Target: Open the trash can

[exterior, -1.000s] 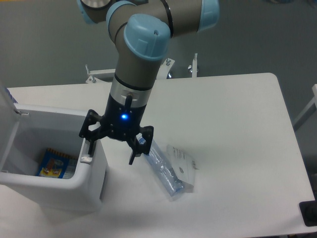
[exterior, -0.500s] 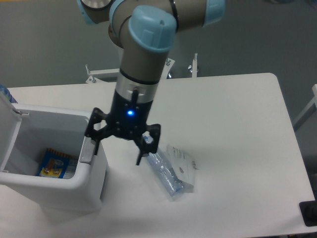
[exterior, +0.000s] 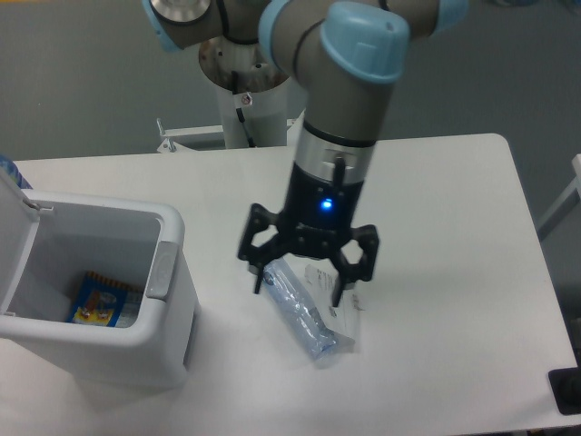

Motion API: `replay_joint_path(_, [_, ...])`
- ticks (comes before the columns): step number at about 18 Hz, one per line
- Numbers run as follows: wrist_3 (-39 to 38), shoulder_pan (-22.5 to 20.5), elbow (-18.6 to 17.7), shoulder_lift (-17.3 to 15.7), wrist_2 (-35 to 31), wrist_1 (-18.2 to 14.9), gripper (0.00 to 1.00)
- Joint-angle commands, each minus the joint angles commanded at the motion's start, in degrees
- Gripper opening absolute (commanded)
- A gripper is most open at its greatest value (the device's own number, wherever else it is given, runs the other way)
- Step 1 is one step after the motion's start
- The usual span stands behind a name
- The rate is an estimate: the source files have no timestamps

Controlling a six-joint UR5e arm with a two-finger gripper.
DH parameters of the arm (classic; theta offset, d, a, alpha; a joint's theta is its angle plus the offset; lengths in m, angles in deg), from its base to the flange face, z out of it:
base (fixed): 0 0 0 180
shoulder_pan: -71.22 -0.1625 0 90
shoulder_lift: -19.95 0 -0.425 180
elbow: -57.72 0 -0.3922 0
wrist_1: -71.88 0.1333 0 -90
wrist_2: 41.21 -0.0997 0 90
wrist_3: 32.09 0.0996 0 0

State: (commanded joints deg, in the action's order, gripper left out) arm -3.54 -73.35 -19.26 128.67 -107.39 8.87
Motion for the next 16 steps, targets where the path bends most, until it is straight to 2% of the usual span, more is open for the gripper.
replay_joint_path(2, [3.78,-2.2,-0.89,0.26,-2.71,-0.18,1.0])
replay_joint_path(7, [13.52,-5.19,-0.8,4.12,-14.49,-0.88,1.0])
replay_joint_path(8, [16.16,-5.81,-0.8,4.65,-15.29,-0.88,1.0])
replay_joint_path(11, [23.72,-8.27,-0.36,5.89,-17.22,-4.38,1.0])
replay_joint_path(13, [28.82,-9.24,-0.27,6.15,-20.29,-5.27,1.0])
replay_joint_path(16, [29.81,-9.24,0.34,7.03,-21.01,-5.36,1.0])
